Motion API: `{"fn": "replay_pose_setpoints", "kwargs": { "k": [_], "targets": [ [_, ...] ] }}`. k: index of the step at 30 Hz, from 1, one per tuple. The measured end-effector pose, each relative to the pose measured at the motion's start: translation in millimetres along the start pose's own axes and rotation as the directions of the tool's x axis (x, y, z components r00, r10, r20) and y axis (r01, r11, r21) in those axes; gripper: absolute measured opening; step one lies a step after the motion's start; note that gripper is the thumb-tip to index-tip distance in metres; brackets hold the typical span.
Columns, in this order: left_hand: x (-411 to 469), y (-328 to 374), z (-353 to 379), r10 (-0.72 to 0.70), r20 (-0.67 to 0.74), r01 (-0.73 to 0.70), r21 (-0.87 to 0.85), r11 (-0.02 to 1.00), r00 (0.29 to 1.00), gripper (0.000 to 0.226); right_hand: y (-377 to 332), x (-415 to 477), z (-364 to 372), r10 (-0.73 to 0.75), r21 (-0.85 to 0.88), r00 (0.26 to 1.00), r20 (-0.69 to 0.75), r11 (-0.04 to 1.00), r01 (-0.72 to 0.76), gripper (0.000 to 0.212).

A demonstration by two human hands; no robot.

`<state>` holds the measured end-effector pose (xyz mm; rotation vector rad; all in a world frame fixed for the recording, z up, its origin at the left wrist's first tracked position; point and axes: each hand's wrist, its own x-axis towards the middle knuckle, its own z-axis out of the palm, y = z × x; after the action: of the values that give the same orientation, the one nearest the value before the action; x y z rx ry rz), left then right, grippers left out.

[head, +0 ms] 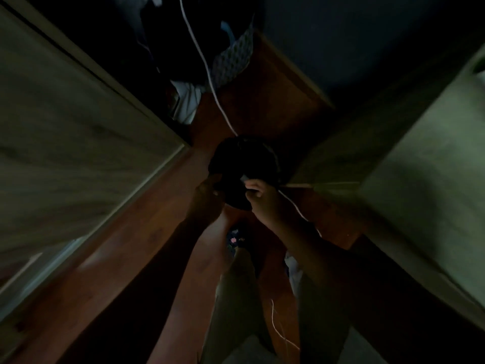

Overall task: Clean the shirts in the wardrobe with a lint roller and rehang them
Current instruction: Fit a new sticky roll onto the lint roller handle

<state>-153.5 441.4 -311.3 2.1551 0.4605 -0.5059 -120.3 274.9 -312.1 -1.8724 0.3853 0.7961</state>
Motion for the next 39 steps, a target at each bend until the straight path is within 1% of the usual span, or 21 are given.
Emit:
{"fn": "replay_pose_setpoints", "kwargs": {
  "k": [3, 5, 7, 9, 11, 14, 17, 19, 21, 22, 23, 25, 28, 30, 31, 32, 33, 34, 35, 37, 39],
  "targets": [
    [-23, 83, -44, 0.077, -0.112, -0.082, -0.044, 0.996, 0.991, 0.038, -64, -56, -54, -0.135, 0.066, 0.989, -0.06, 0.988, 0.139, 0.027],
    [-42, 143, -64, 0.16, -0.157, -0.165, -0.024, 0.986, 0.975, 0.037, -97, -88, -95, -0.206, 0.094, 0.97, -0.126, 0.971, 0.218, 0.024],
    [-53, 195, -73, 0.288, -0.156, -0.288, 0.022, 0.957, 0.945, 0.037, -121, -115, -135, -0.255, 0.091, 0.942, -0.217, 0.956, 0.28, 0.022],
    [-56, 250, -71, 0.403, -0.13, -0.4, 0.053, 0.915, 0.906, 0.04, -135, -138, -181, -0.308, 0.063, 0.888, -0.341, 0.935, 0.349, 0.019],
    [-57, 301, -56, 0.483, -0.051, -0.478, 0.084, 0.874, 0.874, 0.04, -142, -156, -227, -0.348, 0.026, 0.834, -0.428, 0.918, 0.396, 0.017],
    [-52, 364, -19, 0.592, 0.052, -0.591, 0.174, 0.788, 0.804, 0.039, -131, -173, -291, -0.356, -0.036, 0.787, -0.503, 0.919, 0.393, 0.015],
    [-42, 409, 26, 0.647, 0.162, -0.665, 0.251, 0.703, 0.745, 0.041, -104, -178, -344, -0.336, -0.096, 0.752, -0.568, 0.934, 0.345, 0.016],
    [-40, 433, 54, 0.686, 0.214, -0.717, 0.275, 0.641, 0.695, 0.046, -86, -177, -373, -0.324, -0.144, 0.733, -0.599, 0.943, 0.299, 0.014],
    [-33, 451, 77, 0.714, 0.256, -0.754, 0.318, 0.574, 0.652, 0.053, -70, -173, -396, -0.351, -0.224, 0.698, -0.625, 0.936, 0.27, 0.011],
    [-28, 459, 86, 0.715, 0.278, -0.761, 0.352, 0.545, 0.642, 0.057, -62, -171, -405, -0.355, -0.247, 0.693, -0.628, 0.935, 0.255, 0.015],
    [-21, 464, 94, 0.711, 0.296, -0.76, 0.386, 0.522, 0.638, 0.06, -57, -168, -412, -0.355, -0.259, 0.699, -0.621, 0.934, 0.244, 0.02],
    [-7, 469, 106, 0.685, 0.321, -0.741, 0.457, 0.493, 0.654, 0.061, -51, -162, -424, -0.35, -0.292, 0.719, -0.601, 0.933, 0.209, 0.025],
    [3, 473, 117, 0.599, 0.371, -0.682, 0.579, 0.447, 0.709, 0.06, -48, -146, -435, -0.429, -0.43, 0.708, -0.561, 0.882, 0.193, 0.026],
    [3, 474, 121, 0.548, 0.391, -0.647, 0.638, 0.418, 0.74, 0.057, -48, -136, -440, -0.474, -0.467, 0.701, -0.533, 0.856, 0.223, 0.025],
    [2, 473, 123, 0.529, 0.384, -0.628, 0.651, 0.426, 0.757, 0.056, -49, -131, -441, -0.473, -0.459, 0.723, -0.504, 0.855, 0.24, 0.026],
    [0, 473, 123, 0.518, 0.37, -0.611, 0.658, 0.44, 0.771, 0.055, -50, -125, -442, -0.431, -0.428, 0.772, -0.468, 0.874, 0.229, 0.03],
    [-2, 471, 123, 0.505, 0.357, -0.595, 0.66, 0.459, 0.786, 0.057, -52, -121, -441, -0.369, -0.399, 0.825, -0.429, 0.896, 0.194, 0.034],
    [-6, 470, 123, 0.497, 0.346, -0.584, 0.655, 0.479, 0.796, 0.059, -54, -117, -440, -0.319, -0.389, 0.859, -0.4, 0.908, 0.156, 0.037],
    [-10, 467, 122, 0.495, 0.335, -0.579, 0.643, 0.501, 0.802, 0.061, -53, -112, -438, -0.32, -0.409, 0.861, -0.396, 0.901, 0.147, 0.037],
    [-18, 460, 121, 0.495, 0.32, -0.579, 0.594, 0.559, 0.808, 0.064, -50, -103, -435, -0.376, -0.488, 0.823, -0.426, 0.861, 0.141, 0.033],
    [-25, 452, 120, 0.482, 0.313, -0.571, 0.537, 0.621, 0.818, 0.066, -48, -100, -435, -0.381, -0.514, 0.813, -0.441, 0.849, 0.119, 0.031]
  ]
}}
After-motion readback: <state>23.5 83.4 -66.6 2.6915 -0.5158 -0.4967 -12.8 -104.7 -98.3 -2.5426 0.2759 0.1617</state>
